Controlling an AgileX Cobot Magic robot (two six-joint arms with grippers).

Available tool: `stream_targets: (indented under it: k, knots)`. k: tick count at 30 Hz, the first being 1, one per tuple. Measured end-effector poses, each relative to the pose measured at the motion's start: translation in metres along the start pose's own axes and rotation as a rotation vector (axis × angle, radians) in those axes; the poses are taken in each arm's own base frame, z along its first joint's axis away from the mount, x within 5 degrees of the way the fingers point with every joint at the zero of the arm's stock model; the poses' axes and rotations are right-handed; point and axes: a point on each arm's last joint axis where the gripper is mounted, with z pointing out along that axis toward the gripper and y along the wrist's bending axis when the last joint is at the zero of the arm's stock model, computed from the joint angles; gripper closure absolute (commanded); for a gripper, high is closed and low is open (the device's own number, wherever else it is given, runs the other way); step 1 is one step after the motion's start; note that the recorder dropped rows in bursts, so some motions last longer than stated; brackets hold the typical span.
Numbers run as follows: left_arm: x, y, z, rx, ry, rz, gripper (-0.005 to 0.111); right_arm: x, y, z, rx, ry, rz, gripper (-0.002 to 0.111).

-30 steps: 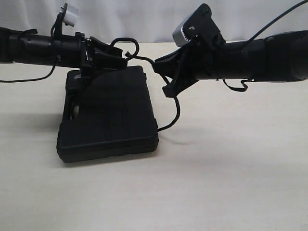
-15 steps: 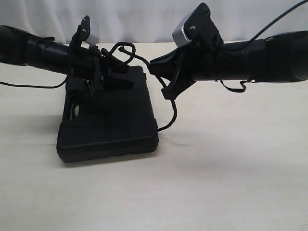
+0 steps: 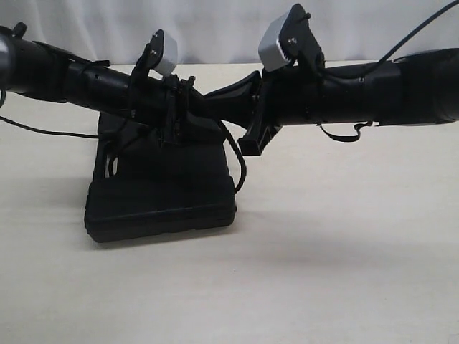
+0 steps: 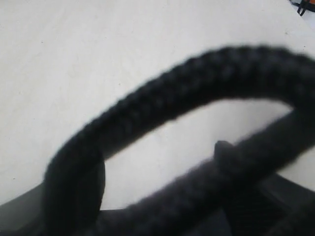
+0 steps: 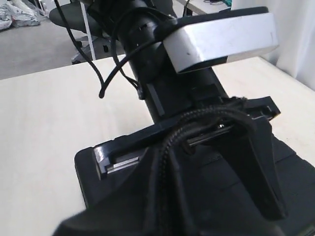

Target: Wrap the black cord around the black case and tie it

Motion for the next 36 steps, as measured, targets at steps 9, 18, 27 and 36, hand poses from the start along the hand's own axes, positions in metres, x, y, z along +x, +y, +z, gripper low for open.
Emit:
stream_targets:
  k: [9, 18, 27, 36]
  knots:
    - [-0.001, -0.002, -0.006, 0.048, -0.04, -0.006, 0.047, 0.004, -0.006, 0.0, 0.065, 0.044, -0.006, 0.104]
    - [-0.01, -0.018, 0.009, 0.155, -0.063, 0.015, 0.047, 0.003, -0.01, -0.001, 0.109, 0.031, 0.027, 0.104]
    - [-0.002, -0.018, 0.016, 0.131, 0.005, 0.03, 0.047, 0.011, -0.014, 0.006, 0.097, 0.042, 0.046, 0.073]
    - [0.002, -0.014, 0.016, 0.088, 0.045, 0.04, 0.047, 0.001, -0.019, -0.003, 0.205, 0.066, 0.017, 0.046]
